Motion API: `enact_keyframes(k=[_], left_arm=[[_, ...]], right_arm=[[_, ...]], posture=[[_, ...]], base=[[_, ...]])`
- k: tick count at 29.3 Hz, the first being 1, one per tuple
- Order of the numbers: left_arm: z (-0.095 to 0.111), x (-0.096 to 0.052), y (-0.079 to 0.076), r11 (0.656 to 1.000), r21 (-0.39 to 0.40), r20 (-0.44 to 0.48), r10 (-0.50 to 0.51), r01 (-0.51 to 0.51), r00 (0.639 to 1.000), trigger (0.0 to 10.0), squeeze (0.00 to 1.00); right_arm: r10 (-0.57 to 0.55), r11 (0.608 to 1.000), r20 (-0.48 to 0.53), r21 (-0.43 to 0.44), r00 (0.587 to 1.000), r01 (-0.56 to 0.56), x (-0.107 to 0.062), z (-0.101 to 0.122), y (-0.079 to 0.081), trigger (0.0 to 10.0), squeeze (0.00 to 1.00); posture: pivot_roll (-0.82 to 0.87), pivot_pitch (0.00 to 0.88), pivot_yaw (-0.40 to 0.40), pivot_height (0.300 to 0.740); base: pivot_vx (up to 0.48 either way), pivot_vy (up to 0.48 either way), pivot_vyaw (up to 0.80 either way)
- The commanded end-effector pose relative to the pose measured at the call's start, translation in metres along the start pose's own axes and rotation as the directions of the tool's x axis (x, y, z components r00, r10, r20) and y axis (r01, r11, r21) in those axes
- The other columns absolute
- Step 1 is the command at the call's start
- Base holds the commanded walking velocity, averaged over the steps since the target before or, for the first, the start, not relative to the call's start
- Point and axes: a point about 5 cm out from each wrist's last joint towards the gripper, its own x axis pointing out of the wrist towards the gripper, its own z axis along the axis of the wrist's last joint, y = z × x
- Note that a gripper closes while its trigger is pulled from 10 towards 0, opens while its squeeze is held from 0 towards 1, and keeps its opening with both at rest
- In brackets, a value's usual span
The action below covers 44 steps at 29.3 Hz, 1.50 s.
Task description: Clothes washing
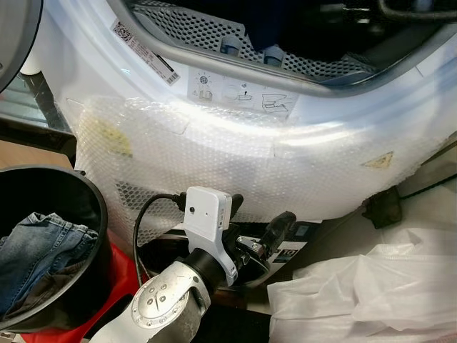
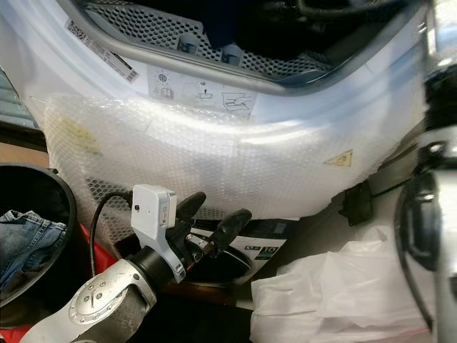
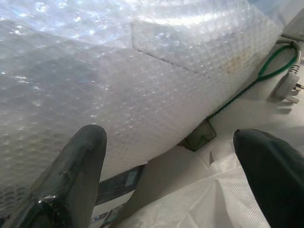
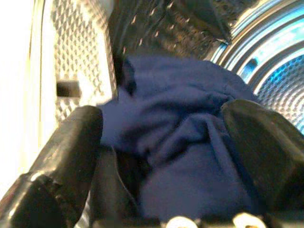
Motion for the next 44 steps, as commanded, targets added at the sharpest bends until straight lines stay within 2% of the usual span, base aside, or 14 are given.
enact_keyframes(k=[1, 7, 12, 14, 16, 17, 20, 21, 25, 27, 31, 37, 41, 44], left_arm=[[0.0, 0.002, -0.005, 0.999, -0.008, 0.001, -0.036, 0.036, 0.999, 10.0, 0.0], [0.0, 0.004, -0.005, 0.999, -0.006, 0.005, -0.043, 0.043, 0.999, 10.0, 0.0], [0.001, 0.006, -0.004, 0.999, -0.004, 0.012, -0.048, 0.048, 0.999, 10.0, 0.0], [0.001, 0.007, -0.002, 0.999, 0.001, 0.014, -0.053, 0.053, 0.999, 10.0, 0.0], [0.001, 0.007, -0.002, 0.998, 0.001, 0.014, -0.055, 0.055, 0.998, 10.0, 0.0], [0.001, 0.008, -0.002, 0.998, 0.003, 0.015, -0.059, 0.059, 0.998, 10.0, 0.0], [0.001, 0.008, -0.001, 0.998, 0.004, 0.016, -0.066, 0.066, 0.998, 10.0, 0.0], [0.002, 0.009, -0.001, 0.998, 0.005, 0.016, -0.067, 0.067, 0.998, 10.0, 0.0], [0.001, 0.01, -0.001, 0.997, 0.005, 0.017, -0.075, 0.075, 0.997, 10.0, 0.0], [0.001, 0.011, -0.002, 0.996, 0.001, 0.016, -0.084, 0.084, 0.996, 10.0, 0.0], [0.001, 0.011, -0.002, 0.996, 0.001, 0.015, -0.088, 0.088, 0.996, 10.0, 0.0], [0.001, 0.011, -0.002, 0.996, 0.004, 0.016, -0.085, 0.085, 0.996, 10.0, 0.0], [-0.002, 0.01, 0.002, 0.997, 0.02, 0.005, -0.073, 0.073, 0.997, 10.0, 0.0], [-0.002, 0.009, 0.005, 0.997, 0.034, 0.002, -0.068, 0.068, 0.998, 10.0, 0.0]], right_arm=[[-0.111, 0.989, 0.045, 0.105, 0.993, 0.106, -0.008, 0.006, -0.002, 10.0, 0.0], [-0.171, 0.958, 0.093, 0.25, 0.981, 0.143, -0.006, 0.005, 0.013, 10.0, 0.0], [-0.247, 0.919, 0.09, 0.338, 0.965, 0.204, -0.025, 0.006, 0.019, 10.0, 0.0], [-0.303, 0.868, 0.091, 0.437, 0.949, 0.236, -0.037, 0.011, 0.031, 10.0, 0.0], [-0.297, 0.862, 0.073, 0.449, 0.952, 0.234, -0.039, 0.012, 0.037, 10.0, 0.0], [-0.309, 0.817, 0.049, 0.524, 0.95, 0.239, -0.041, 0.009, 0.042, 10.0, 0.0], [-0.334, 0.776, -0.02, 0.562, 0.942, 0.287, -0.044, 0.005, 0.049, 10.0, 0.0], [-0.33, 0.737, -0.038, 0.614, 0.943, 0.282, -0.043, 0.002, 0.056, 10.0, 0.0], [-0.342, 0.719, -0.077, 0.621, 0.937, 0.313, -0.045, -0.003, 0.068, 10.0, 0.0], [-0.378, 0.665, -0.153, 0.642, 0.913, 0.382, -0.045, -0.01, 0.086, 10.0, 0.0], [-0.4, 0.641, -0.178, 0.647, 0.899, 0.413, -0.043, -0.011, 0.094, 10.0, 0.0], [-0.482, 0.572, -0.218, 0.655, 0.848, 0.494, -0.034, -0.012, 0.109, 10.0, 0.0], [-0.52, 0.599, -0.122, 0.653, 0.845, 0.463, -0.036, -0.017, 0.121, 10.0, 0.0], [-0.536, 0.595, -0.029, 0.696, 0.844, 0.402, -0.043, -0.021, 0.136, 10.0, 0.0]], posture=[[-0.13, 0.17, -0.186, 0.74], [-0.14, 0.164, -0.183, 0.74], [-0.15, 0.154, -0.179, 0.74], [-0.16, 0.145, -0.17, 0.74], [-0.16, 0.142, -0.168, 0.74], [-0.16, 0.141, -0.166, 0.74], [-0.17, 0.138, -0.163, 0.74], [-0.18, 0.139, -0.159, 0.74], [-0.19, 0.14, -0.155, 0.74], [-0.19, 0.144, -0.154, 0.74], [-0.19, 0.145, -0.154, 0.74], [-0.18, 0.144, -0.156, 0.74], [-0.17, 0.14, -0.153, 0.74], [-0.16, 0.136, -0.145, 0.74]], base=[[0.0, 0.0, 0.0], [0.0, 0.0, 0.0], [0.0, 0.0, 0.0], [0.0, 0.0, 0.0], [0.0, 0.0, 0.0], [0.0, 0.0, 0.0], [0.0, 0.0, 0.0], [0.0, 0.0, 0.0], [0.0, 0.0, 0.0], [0.0, 0.0, 0.0], [0.0, 0.0, 0.0], [0.0, 0.0, 0.0], [0.0, 0.0, 0.0], [0.0, 0.0, 0.0]])
